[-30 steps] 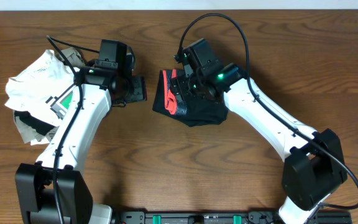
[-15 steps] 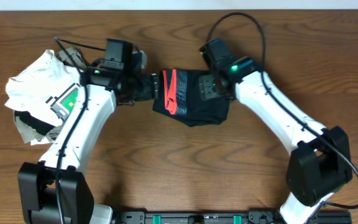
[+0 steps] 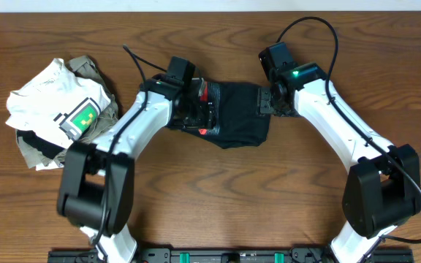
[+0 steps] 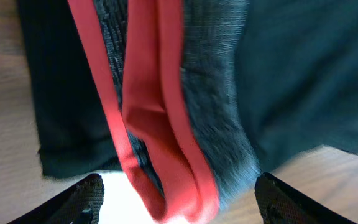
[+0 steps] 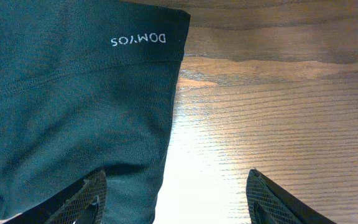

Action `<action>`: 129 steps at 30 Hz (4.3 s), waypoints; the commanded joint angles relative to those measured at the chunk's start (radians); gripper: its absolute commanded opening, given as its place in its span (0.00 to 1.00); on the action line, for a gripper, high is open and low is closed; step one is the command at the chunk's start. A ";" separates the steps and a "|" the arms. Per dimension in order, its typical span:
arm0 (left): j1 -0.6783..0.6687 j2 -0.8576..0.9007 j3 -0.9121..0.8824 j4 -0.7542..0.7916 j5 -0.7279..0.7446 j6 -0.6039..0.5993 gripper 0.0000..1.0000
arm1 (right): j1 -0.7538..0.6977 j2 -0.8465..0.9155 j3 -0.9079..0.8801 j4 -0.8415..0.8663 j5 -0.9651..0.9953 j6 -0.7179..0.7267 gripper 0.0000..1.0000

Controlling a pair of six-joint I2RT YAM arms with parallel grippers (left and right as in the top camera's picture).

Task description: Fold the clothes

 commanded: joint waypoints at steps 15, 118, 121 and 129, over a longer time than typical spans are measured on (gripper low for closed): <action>0.013 -0.097 0.005 0.007 0.063 0.023 0.06 | -0.001 -0.003 -0.010 -0.001 0.021 0.020 0.66; 0.161 0.163 0.008 -0.256 -0.237 -0.202 0.47 | -0.008 -0.003 -0.051 -0.024 -0.181 -0.235 0.58; 0.158 0.161 0.015 -0.246 -0.236 -0.183 0.47 | -0.010 -0.003 -0.051 -0.030 -0.180 -0.235 0.58; 0.107 0.161 0.014 -0.186 -0.203 -0.097 0.48 | -0.011 -0.003 -0.051 -0.042 -0.159 -0.235 0.56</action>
